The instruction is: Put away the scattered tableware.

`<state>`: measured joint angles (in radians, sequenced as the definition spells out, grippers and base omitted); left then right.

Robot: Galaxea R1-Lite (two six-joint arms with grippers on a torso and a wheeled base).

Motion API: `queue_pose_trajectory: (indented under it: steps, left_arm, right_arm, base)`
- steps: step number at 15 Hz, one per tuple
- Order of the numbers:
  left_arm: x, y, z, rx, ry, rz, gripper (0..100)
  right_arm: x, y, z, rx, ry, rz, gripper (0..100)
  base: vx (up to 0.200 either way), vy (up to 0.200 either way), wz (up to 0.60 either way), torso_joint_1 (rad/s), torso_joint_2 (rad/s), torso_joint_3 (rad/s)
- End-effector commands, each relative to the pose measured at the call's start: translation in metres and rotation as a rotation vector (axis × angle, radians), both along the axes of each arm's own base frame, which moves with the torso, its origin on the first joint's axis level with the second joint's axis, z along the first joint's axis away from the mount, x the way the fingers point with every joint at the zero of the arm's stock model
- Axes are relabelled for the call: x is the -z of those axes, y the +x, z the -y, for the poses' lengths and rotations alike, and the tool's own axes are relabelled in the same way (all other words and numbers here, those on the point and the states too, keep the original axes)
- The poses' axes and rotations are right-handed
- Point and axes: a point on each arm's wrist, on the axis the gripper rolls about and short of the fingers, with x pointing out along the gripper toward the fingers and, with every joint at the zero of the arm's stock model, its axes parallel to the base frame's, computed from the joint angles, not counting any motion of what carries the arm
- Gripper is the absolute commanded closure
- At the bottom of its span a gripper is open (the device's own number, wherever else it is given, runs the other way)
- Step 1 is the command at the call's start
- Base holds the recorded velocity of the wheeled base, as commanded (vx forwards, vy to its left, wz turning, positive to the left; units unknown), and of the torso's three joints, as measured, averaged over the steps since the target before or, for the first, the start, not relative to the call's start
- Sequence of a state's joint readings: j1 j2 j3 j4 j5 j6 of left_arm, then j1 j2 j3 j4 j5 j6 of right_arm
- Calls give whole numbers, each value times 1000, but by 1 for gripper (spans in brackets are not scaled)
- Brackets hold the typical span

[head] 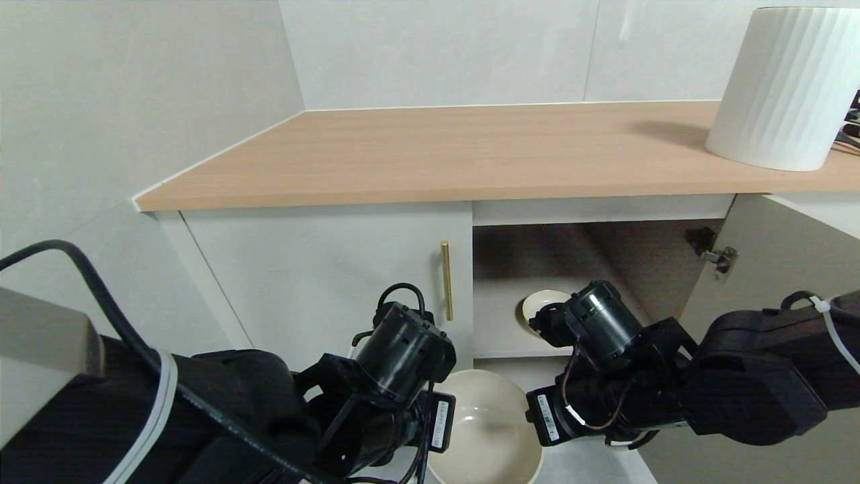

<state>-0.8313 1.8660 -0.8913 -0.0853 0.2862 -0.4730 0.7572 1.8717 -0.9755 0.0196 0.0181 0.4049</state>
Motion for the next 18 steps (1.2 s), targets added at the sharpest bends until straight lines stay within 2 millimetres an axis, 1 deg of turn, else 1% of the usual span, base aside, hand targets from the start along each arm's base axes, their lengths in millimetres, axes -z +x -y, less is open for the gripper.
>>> queue_pose_trajectory:
  steps: [1,2,3,9,11,15,16,18]
  left_arm:
    - [0,0,0,-1,-1,1,100]
    - [-1,0,0,-1,-2,2,100]
    - [0,0,0,-1,-1,1,0]
    - [-2,0,-1,-4,-8,6,0]
    - [-5,-1,-2,-4,-12,10,0]
    - [-5,-1,-2,-4,-12,10,0]
    - [-5,-1,-2,-4,-12,10,0]
    - [-5,-1,-2,-6,-13,12,0]
  right_arm:
    - [0,0,0,-1,-1,-1,100]
    - [0,0,0,-1,-1,-1,100]
    - [0,0,0,-1,-1,-1,100]
    - [2,0,0,-3,-6,-4,100]
    - [7,0,2,6,-43,-6,100]
    - [23,11,5,77,-127,6,100]
    - [27,19,9,111,-142,9,100]
    - [27,35,20,179,-148,22,100]
  base:
    - [0,0,0,0,0,0]
    - [0,0,0,0,0,0]
    - [0,0,0,0,0,0]
    - [0,0,0,0,0,0]
    - [0,0,0,0,0,0]
    - [0,0,0,0,0,0]
    - [0,0,0,0,0,0]
    - [0,0,0,0,0,0]
